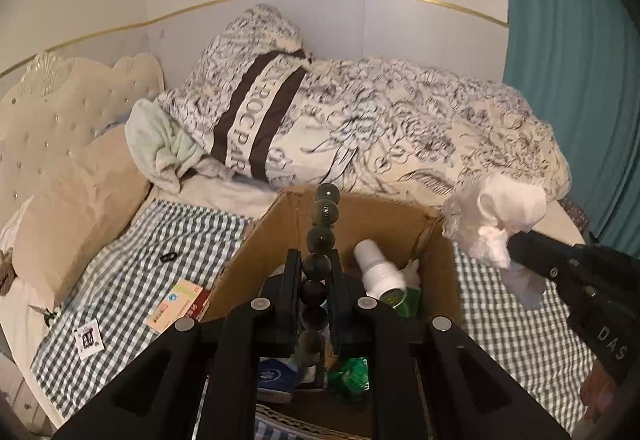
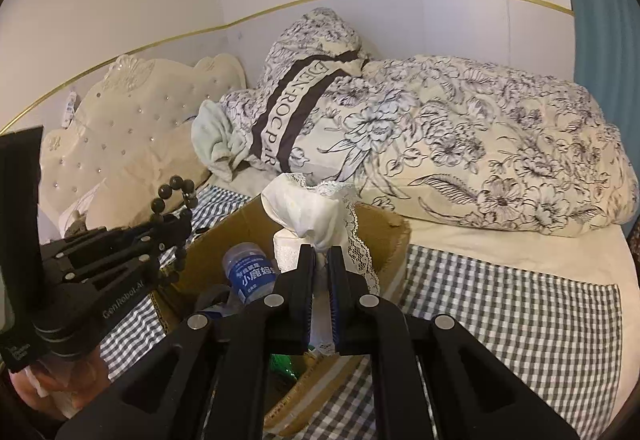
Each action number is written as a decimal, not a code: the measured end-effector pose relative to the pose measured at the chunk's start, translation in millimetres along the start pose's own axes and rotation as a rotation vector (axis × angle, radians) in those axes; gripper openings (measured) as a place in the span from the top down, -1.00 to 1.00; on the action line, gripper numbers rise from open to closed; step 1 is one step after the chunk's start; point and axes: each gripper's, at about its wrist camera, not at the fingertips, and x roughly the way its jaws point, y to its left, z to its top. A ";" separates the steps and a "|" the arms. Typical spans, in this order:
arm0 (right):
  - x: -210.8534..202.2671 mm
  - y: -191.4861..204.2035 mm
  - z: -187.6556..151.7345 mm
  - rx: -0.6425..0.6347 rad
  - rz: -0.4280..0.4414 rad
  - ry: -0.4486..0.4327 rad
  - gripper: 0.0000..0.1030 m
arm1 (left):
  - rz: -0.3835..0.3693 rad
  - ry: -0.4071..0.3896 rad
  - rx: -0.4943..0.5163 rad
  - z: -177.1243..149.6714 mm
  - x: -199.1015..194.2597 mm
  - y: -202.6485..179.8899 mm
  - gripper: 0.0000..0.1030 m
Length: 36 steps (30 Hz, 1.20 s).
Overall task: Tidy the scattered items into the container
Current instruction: 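Lift and carry the bracelet and cream cloth with both tools over the box, then open both tools to drop the bracelet and cream cloth into the box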
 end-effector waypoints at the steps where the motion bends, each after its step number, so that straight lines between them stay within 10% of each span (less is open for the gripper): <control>1: 4.1 1.0 0.3 -0.002 0.004 0.005 0.87 | 0.001 0.010 0.001 -2.0 3.8 1.7 0.79; 27: 96.9 37.7 -4.2 -0.064 -0.024 0.104 0.83 | -0.062 0.109 -0.020 -24.0 70.5 25.3 0.75; 36: 74.3 27.4 1.6 -0.039 -0.072 0.032 -0.01 | -0.055 0.077 -0.046 -13.7 60.4 25.0 0.14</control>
